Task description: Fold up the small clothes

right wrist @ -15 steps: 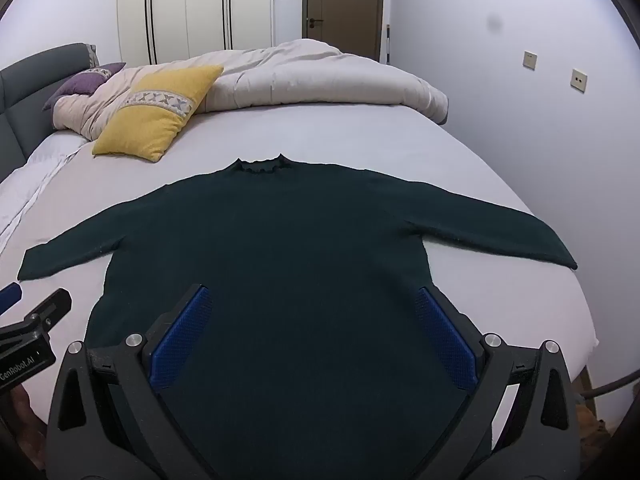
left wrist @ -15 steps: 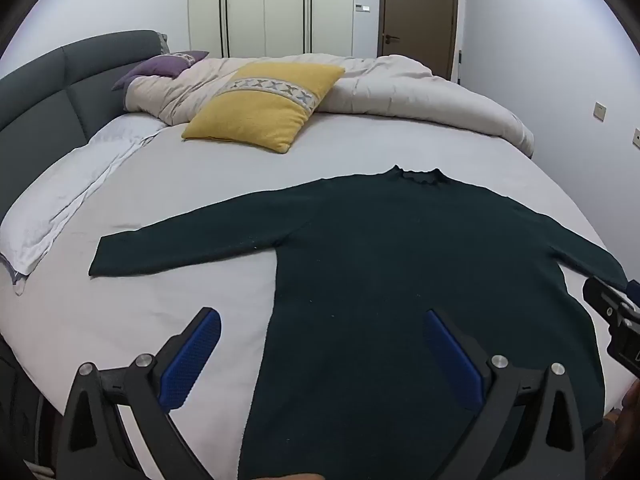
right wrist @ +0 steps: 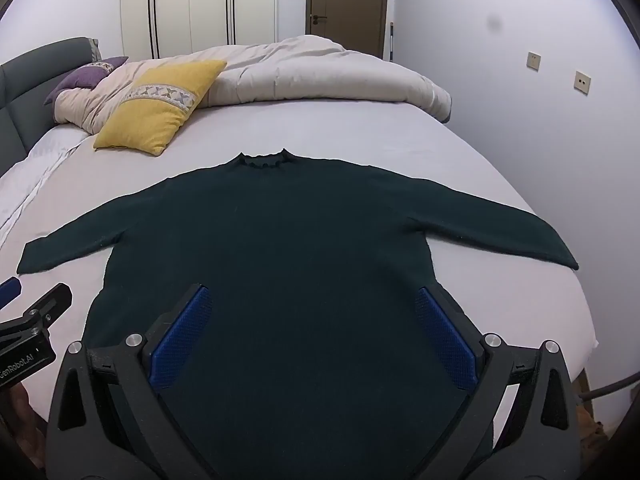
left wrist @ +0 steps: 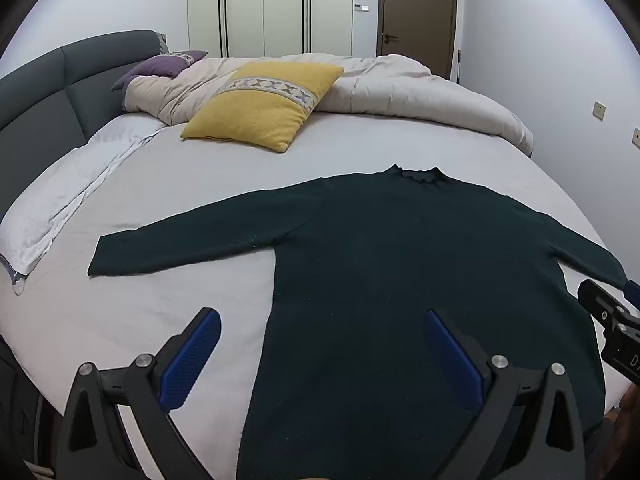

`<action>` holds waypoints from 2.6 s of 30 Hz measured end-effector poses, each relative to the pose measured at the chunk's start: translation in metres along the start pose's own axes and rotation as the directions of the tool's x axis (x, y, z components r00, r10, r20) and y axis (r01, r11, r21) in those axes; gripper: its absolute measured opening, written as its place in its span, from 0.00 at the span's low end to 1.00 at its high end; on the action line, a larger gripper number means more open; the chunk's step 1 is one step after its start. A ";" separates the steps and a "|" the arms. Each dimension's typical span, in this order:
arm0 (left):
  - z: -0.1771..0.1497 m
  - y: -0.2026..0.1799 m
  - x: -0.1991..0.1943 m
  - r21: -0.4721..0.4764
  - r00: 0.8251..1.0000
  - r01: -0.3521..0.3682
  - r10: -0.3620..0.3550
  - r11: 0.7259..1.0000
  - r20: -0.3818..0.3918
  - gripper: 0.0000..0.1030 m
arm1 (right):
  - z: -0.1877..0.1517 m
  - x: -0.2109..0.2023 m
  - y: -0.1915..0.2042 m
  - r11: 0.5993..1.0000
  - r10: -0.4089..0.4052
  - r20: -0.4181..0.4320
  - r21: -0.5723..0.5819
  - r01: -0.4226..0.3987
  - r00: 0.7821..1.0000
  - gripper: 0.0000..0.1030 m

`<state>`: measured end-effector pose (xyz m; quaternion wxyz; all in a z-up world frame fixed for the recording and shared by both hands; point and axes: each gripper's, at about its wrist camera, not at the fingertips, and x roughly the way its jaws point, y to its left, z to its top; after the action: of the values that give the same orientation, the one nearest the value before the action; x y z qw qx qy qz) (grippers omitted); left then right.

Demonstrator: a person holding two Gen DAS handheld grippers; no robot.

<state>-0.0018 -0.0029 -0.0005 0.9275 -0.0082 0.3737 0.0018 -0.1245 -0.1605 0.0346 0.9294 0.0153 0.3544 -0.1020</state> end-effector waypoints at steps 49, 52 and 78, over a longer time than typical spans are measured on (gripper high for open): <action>0.000 0.006 -0.001 -0.001 1.000 0.001 -0.001 1.000 0.003 1.00 | -0.005 0.012 0.005 1.000 0.004 -0.031 -0.013 -0.005 1.000 1.00; -0.001 0.006 0.000 0.000 1.000 0.000 0.000 1.000 0.004 1.00 | -0.006 0.013 0.006 1.000 0.003 -0.033 -0.015 -0.003 0.999 1.00; -0.001 0.007 0.000 0.000 1.000 0.001 -0.001 1.000 0.001 1.00 | -0.007 0.014 0.007 1.000 0.005 -0.037 -0.015 -0.005 0.999 1.00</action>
<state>-0.0027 0.0038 -0.0014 0.9278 -0.0084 0.3731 0.0016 -0.1175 -0.1557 0.0193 0.9229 0.0110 0.3724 -0.0968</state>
